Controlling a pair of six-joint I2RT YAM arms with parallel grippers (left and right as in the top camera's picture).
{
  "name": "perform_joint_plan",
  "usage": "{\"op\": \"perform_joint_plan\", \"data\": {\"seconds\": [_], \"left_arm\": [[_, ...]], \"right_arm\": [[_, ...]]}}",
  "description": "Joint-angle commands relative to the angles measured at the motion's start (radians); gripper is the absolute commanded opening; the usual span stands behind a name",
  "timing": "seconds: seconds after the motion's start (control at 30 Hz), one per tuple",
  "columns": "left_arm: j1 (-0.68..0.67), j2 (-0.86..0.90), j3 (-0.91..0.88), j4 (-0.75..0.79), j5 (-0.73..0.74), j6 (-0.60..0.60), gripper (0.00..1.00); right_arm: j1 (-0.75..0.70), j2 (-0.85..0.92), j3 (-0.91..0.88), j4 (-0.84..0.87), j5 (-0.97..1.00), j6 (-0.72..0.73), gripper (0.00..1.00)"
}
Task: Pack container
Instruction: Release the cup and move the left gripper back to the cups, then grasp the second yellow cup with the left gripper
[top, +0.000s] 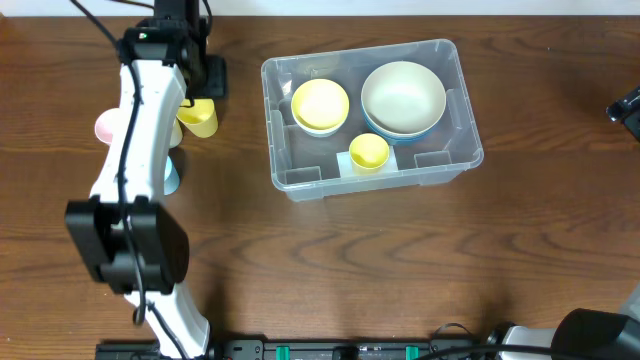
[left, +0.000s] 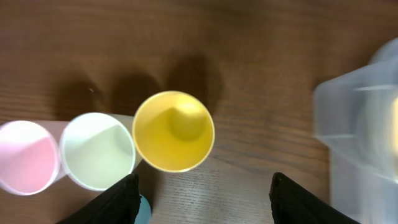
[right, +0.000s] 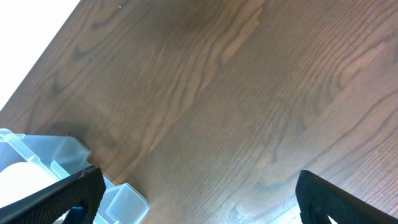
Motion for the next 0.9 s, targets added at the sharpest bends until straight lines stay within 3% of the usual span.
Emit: {"op": "perform_joint_plan", "data": {"seconds": [0.0, 0.17, 0.47, 0.73, 0.87], "left_arm": [[0.002, 0.068, -0.009, -0.006, 0.025, -0.016, 0.67], [0.001, 0.150, -0.009, -0.007, 0.055, -0.013, 0.66], [0.001, 0.219, -0.016, -0.018, 0.054, -0.013, 0.54], [0.001, 0.222, -0.019, -0.018, 0.054, -0.013, 0.24], [0.001, 0.222, -0.019, -0.018, 0.054, -0.013, 0.15]], "right_arm": [[-0.011, 0.001, 0.000, -0.002, 0.000, 0.011, 0.99], [-0.011, 0.001, 0.000, -0.002, 0.000, 0.011, 0.99], [-0.011, 0.001, 0.000, -0.002, 0.000, 0.011, 0.99], [-0.011, 0.001, 0.000, -0.002, 0.000, 0.011, 0.99], [-0.011, 0.001, 0.000, -0.002, 0.000, 0.011, 0.99]]}}
